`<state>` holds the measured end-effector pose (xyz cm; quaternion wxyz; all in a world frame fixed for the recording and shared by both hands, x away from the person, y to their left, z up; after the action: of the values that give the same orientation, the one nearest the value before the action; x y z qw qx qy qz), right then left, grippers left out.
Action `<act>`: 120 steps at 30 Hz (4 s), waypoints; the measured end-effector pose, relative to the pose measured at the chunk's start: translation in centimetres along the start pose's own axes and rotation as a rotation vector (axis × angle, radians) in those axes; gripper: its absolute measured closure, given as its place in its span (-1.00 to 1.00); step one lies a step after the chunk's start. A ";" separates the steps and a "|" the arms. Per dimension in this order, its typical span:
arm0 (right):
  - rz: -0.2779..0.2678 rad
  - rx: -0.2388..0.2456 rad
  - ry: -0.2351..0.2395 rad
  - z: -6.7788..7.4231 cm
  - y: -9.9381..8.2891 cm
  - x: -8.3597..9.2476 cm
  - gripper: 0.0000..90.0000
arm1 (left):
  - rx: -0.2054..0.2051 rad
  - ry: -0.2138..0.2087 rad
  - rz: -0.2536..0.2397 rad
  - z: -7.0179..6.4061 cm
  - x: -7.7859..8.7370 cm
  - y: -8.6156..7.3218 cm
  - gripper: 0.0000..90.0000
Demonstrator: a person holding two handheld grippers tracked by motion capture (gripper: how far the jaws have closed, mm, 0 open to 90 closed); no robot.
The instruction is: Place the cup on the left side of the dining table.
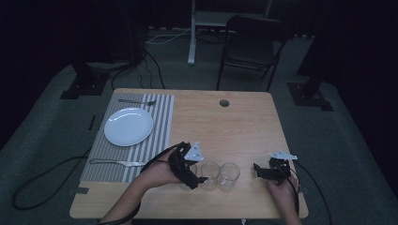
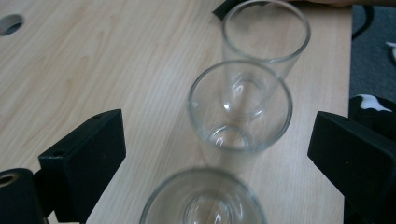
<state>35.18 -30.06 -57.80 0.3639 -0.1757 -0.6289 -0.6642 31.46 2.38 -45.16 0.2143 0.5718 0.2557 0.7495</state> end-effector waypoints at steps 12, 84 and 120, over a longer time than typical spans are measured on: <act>0.000 0.000 0.000 0.0 0.0 0.0 -0.72 | -0.060 -0.059 0.044 -0.7 -2.7 3.2 -0.90; 0.000 0.000 0.000 0.0 0.0 0.0 -0.72 | -0.001 -0.026 0.231 2.3 -6.8 7.6 -0.36; -0.001 -0.001 0.000 0.0 0.0 0.0 -0.72 | 0.329 0.217 0.265 8.9 3.1 -4.6 -0.36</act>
<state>35.15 -30.05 -57.79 0.3634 -0.1757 -0.6288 -0.6646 39.45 9.15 -43.81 -0.0106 0.5436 0.3186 0.7764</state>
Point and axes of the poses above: each handheld gripper's, and its own axes: x roughly backward along the jaws, y roughly out of its top, z roughly to its left, the point moved 4 cm from there along -x, roughly forward along the jaws, and after that the axes turned 11 degrees about -x, right-handed, at the moved point
